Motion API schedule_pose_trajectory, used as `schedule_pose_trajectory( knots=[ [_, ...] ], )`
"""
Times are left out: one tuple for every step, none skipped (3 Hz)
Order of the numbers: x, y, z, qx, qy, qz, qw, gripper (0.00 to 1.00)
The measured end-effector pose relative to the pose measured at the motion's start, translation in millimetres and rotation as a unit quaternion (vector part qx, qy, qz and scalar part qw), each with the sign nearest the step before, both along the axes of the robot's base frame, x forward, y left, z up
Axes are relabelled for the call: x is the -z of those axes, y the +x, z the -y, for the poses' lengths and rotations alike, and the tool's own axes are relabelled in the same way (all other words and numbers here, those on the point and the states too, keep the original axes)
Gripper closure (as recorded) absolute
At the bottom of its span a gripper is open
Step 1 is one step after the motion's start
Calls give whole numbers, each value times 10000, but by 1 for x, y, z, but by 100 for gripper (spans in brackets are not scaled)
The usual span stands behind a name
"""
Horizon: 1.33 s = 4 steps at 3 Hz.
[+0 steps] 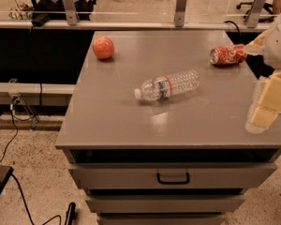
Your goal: Pick apple
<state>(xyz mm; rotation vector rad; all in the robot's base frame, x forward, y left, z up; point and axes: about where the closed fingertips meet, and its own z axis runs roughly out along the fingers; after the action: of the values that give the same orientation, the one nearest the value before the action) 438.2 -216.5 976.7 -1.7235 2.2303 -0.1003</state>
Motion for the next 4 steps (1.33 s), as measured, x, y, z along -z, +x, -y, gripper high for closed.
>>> schedule_pose_trajectory(
  knots=[
    [0,0,0,0,0,0,10000,0],
    [-5,13,-2,30,194,132,9997,0],
    [-9,56,-16,49,580,257,9980,0],
    [-10,100,-43,337,1288,437,9901,0]
  ],
)
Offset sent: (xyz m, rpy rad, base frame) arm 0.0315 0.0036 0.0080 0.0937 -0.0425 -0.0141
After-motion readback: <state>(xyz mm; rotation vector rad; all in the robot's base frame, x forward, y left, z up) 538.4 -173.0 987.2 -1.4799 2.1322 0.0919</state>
